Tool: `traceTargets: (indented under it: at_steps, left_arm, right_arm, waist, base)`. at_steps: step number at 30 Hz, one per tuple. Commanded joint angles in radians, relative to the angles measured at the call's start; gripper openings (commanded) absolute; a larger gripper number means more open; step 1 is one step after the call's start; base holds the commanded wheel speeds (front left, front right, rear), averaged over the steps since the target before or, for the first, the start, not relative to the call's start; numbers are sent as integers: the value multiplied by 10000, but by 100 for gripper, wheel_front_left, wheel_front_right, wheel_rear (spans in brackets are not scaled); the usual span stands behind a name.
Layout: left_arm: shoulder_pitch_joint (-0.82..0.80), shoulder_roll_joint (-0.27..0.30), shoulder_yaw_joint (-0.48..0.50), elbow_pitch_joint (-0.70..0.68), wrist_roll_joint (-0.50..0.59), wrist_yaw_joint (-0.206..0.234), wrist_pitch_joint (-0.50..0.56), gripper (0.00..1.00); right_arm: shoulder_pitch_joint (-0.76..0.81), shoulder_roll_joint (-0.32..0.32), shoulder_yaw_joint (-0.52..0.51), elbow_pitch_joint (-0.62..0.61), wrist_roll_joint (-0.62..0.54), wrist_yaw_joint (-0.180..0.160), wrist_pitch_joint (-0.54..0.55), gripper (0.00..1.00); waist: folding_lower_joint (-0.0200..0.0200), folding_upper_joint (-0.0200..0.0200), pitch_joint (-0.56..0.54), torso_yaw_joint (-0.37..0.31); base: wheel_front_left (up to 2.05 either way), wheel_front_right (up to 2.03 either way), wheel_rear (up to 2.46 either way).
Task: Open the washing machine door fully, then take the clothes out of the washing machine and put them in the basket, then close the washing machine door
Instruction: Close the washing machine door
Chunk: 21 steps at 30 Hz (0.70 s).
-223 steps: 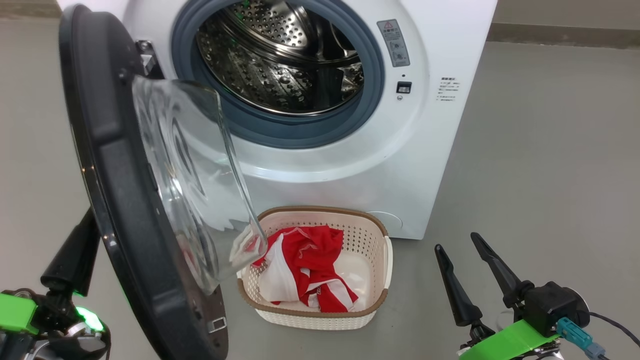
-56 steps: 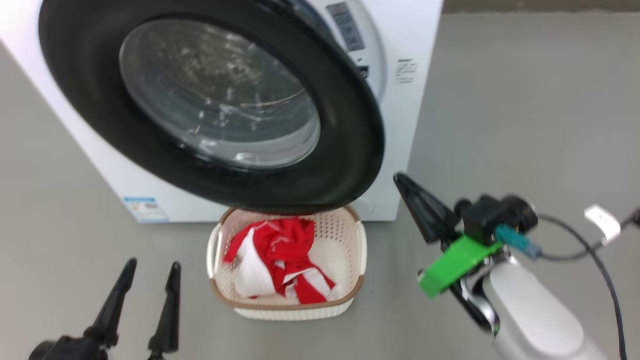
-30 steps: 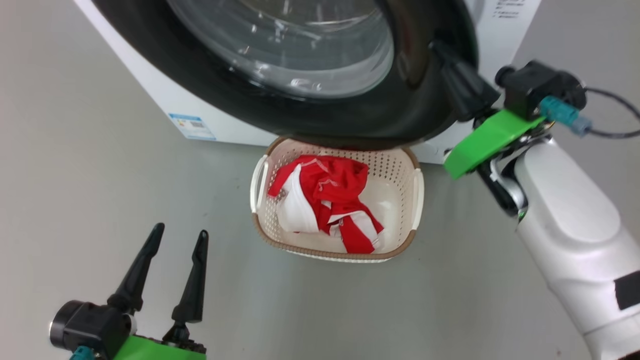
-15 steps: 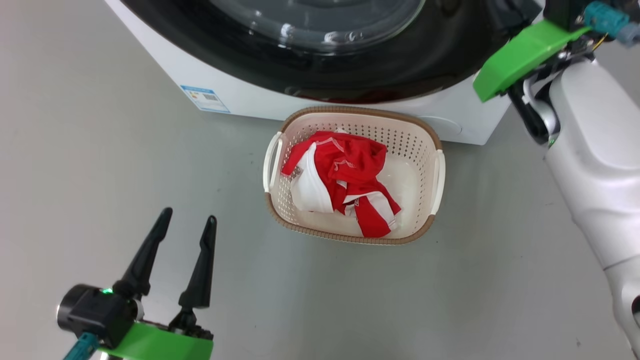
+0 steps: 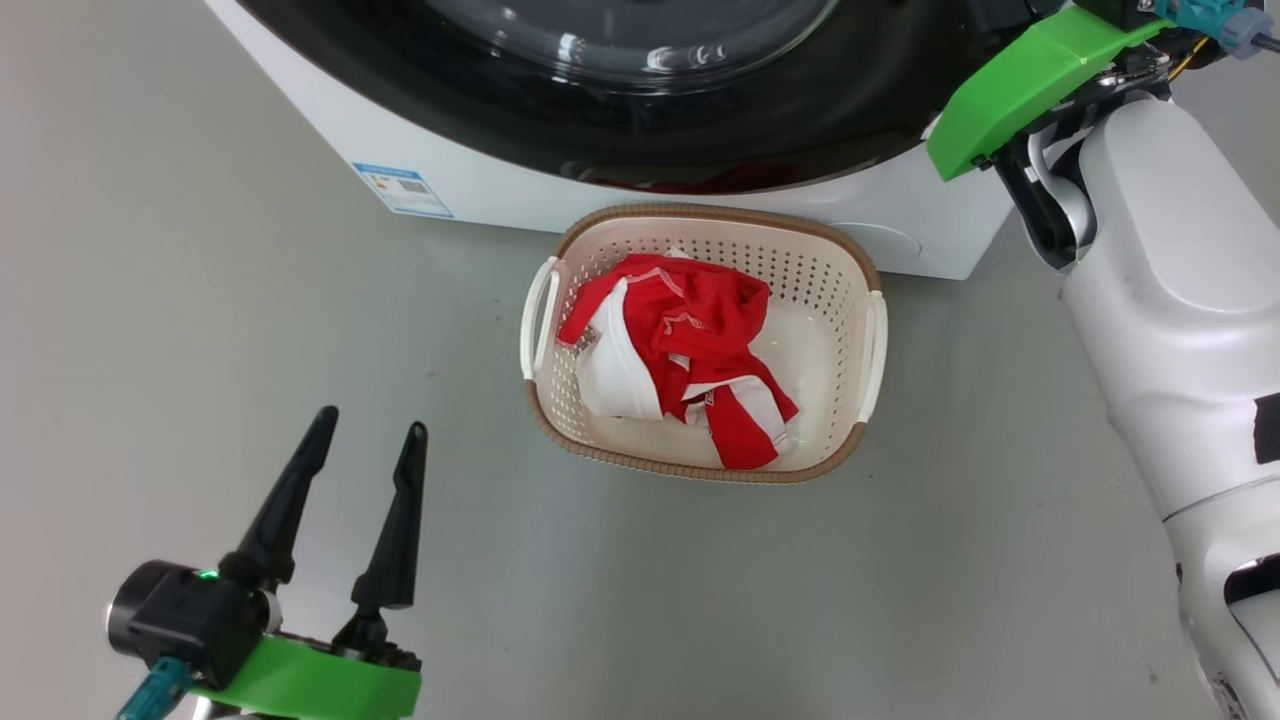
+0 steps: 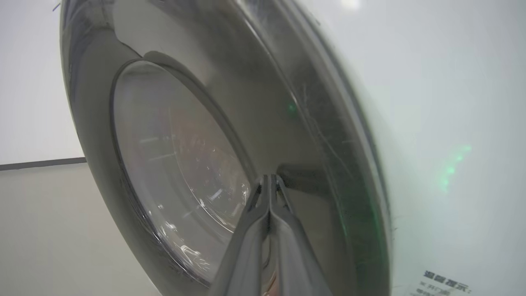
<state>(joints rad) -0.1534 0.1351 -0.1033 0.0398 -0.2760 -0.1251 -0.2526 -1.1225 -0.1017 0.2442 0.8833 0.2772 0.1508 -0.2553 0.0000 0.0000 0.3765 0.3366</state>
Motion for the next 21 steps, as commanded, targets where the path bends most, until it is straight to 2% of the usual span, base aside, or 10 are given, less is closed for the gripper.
traceTargets:
  at_steps: [1,2,4,5,10,21]
  left_arm:
    - [-272,263,391,-185,-27,-56,-91,100]
    - [-262,253,427,-178,-35,-56,-91,100]
    - [-251,199,499,-189,-106,-56,-91,100]
    - [-235,147,542,-183,-196,-56,-91,100]
    - [-161,89,765,-183,-454,-56,-91,100]
    - [288,269,1187,25,-550,-56,-91,100]
  right_arm:
    - [-273,-129,-313,-330,-13,-201,-65,0]
    - [-156,-71,-358,-440,-35,-201,-65,0]
    - [117,24,-489,-740,-126,-201,-65,48]
    - [298,65,-532,-897,-213,-201,-65,100]
    - [1396,280,-496,-1667,-402,-201,-65,100]
    - [3633,493,-1304,-3041,-780,-201,-65,100]
  waist:
    - [0,0,-52,-78]
    - [0,0,-83,-143]
    - [0,0,-147,-288]
    - [0,0,-204,-358]
    - [0,0,-584,-803]
    - [0,0,-1618,-2101]
  base:
    - [0,0,0]
    - [0,0,0]
    - [0,0,0]
    - [0,0,0]
    - [0,0,0]
    - [0,0,0]
